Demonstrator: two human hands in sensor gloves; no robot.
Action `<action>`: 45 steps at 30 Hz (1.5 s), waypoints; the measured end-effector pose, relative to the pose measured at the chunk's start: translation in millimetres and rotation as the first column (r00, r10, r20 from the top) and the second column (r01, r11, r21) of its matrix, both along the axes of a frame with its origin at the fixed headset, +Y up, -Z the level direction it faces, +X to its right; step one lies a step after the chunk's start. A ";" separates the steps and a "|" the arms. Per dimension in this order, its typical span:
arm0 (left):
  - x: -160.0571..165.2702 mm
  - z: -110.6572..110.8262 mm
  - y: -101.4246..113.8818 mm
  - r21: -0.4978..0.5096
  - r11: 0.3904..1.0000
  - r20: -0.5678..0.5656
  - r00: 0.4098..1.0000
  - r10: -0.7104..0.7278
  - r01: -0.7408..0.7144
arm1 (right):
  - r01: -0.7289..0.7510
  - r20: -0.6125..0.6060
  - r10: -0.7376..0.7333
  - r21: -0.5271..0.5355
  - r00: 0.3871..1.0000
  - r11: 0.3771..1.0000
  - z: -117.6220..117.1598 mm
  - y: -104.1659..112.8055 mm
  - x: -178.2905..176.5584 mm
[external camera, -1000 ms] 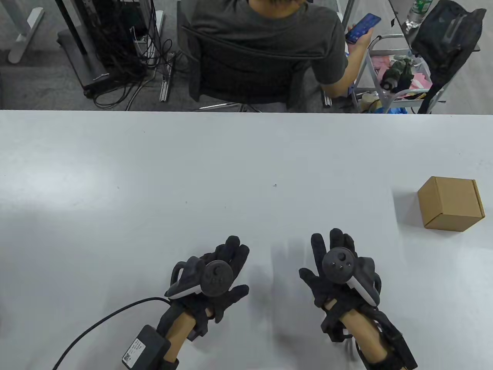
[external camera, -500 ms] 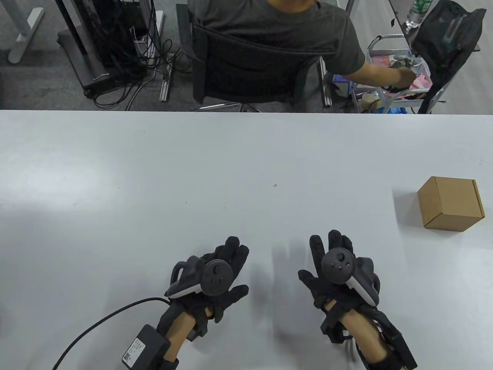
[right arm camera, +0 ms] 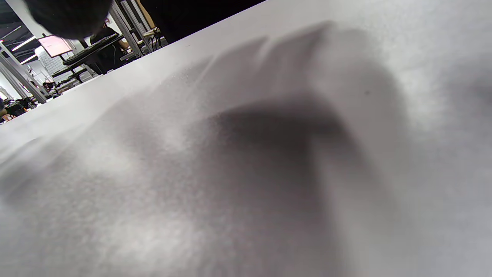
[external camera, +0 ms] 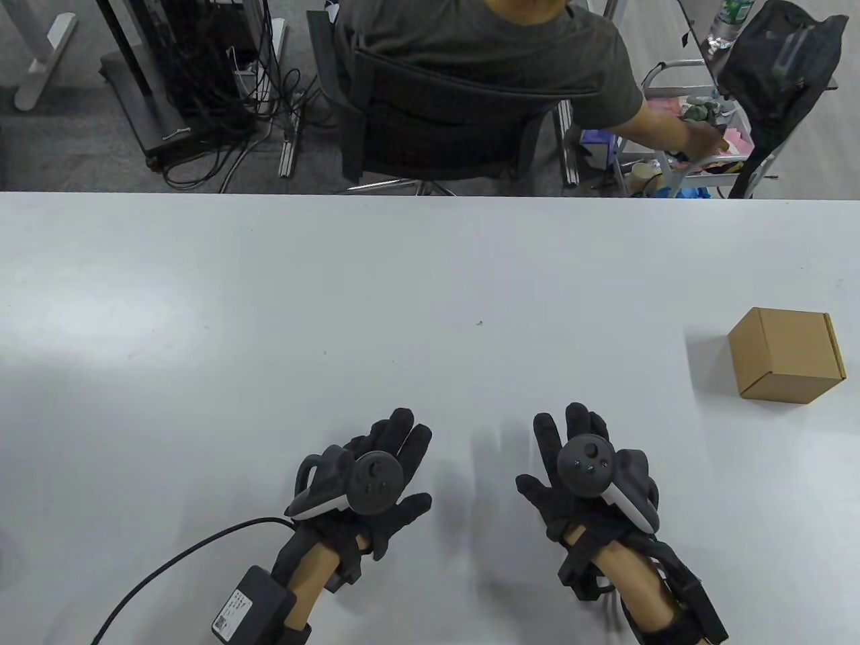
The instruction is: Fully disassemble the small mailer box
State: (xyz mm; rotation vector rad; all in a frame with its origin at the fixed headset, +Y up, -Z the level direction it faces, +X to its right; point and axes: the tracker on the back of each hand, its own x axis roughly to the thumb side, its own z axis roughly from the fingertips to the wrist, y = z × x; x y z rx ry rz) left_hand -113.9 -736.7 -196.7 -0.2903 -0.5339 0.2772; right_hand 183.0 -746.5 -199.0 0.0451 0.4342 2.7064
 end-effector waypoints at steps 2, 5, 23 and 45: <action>0.0 -0.1 0.1 0.001 1.000 0.000 1.000 -0.002 0.002 | 0.001 0.000 -0.001 -0.001 1.000 1.000 0.2 0.3 0.2; -0.5 -0.3 -0.3 -0.004 1.000 -0.001 1.000 -0.003 0.003 | 0.000 0.002 0.000 -0.005 1.000 1.000 0.3 0.2 0.8; 1.2 0.2 -0.4 -0.014 1.000 0.002 1.000 -0.007 0.007 | 0.031 0.175 -0.022 -0.048 0.984 0.998 -12.1 -0.8 36.1; 3.8 1.5 0.1 -0.015 1.000 0.004 1.000 -0.014 0.014 | -0.057 0.426 0.074 -0.051 0.902 0.997 -30.9 -4.3 109.5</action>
